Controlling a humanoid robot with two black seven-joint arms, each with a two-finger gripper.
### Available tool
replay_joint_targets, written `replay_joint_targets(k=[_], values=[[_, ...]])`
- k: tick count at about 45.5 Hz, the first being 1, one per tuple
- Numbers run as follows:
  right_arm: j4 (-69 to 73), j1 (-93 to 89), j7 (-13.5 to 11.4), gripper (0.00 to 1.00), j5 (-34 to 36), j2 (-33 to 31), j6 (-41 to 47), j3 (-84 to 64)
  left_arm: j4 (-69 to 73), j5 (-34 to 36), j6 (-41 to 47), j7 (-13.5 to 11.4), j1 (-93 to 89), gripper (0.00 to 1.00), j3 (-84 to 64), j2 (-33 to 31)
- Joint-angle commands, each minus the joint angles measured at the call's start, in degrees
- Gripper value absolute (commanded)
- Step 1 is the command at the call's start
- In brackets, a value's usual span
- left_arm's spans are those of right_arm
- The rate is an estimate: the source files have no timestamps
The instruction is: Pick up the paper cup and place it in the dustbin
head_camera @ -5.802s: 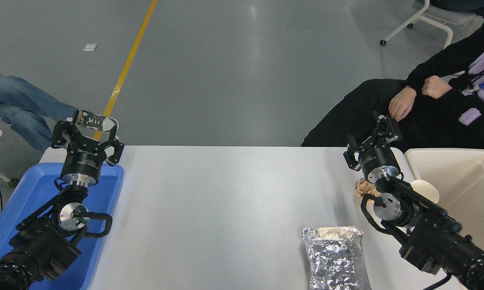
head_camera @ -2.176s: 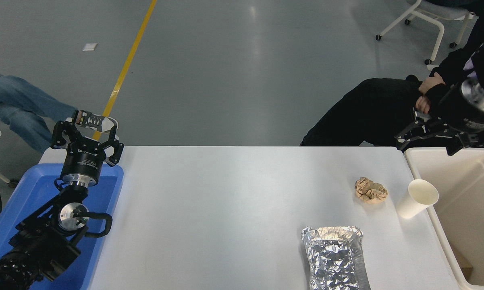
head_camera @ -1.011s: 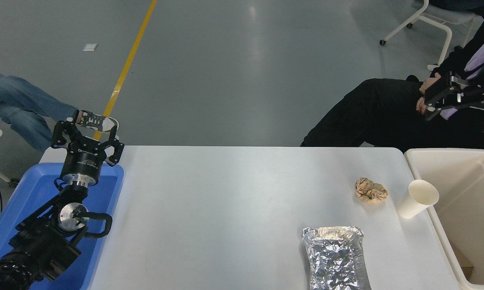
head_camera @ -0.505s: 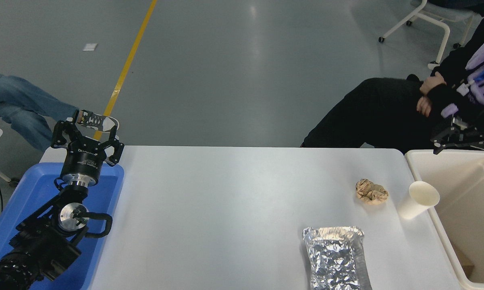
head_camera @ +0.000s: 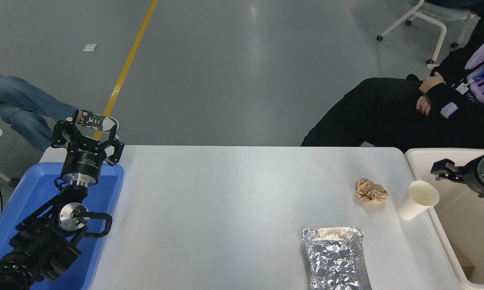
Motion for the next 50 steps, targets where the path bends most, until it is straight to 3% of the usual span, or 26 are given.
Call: replay_joint_targets(k=[1, 25, 28, 33, 36, 46, 50], values=[[-7.8, -10.3, 0.0, 1.00, 0.5, 2.5, -1.6, 3.8, 0.0, 0.0, 0.0, 0.0, 0.0, 0.99, 0.0, 0.0], [-8.0, -11.5, 0.0, 0.96, 3.4, 2.7, -2.4, 7.9, 0.0, -0.1, 0.0, 0.0, 0.0, 0.99, 0.0, 0.0], [-7.8, -11.6, 0.0, 0.86, 3.4, 2.7, -2.5, 7.9, 0.0, 0.0, 0.0, 0.0, 0.0, 0.99, 0.0, 0.0], [-7.1, -11.5, 0.0, 0.50, 3.5, 2.6, -2.3, 8.0, 0.0, 0.0, 0.0, 0.0, 0.0, 0.99, 0.0, 0.0], [-7.1, -11.4, 0.0, 0.36, 3.6, 2.6, -2.3, 8.5, 0.0, 0.0, 0.0, 0.0, 0.0, 0.99, 0.0, 0.0], [-7.1, -10.8, 0.0, 0.06, 8.0, 1.2, -1.5, 10.2, 0.0, -0.1, 0.0, 0.0, 0.0, 0.99, 0.0, 0.0], [-7.0, -10.8, 0.0, 0.00, 8.3, 1.2, -1.3, 10.3, 0.0, -0.1, 0.0, 0.0, 0.0, 0.99, 0.0, 0.0]])
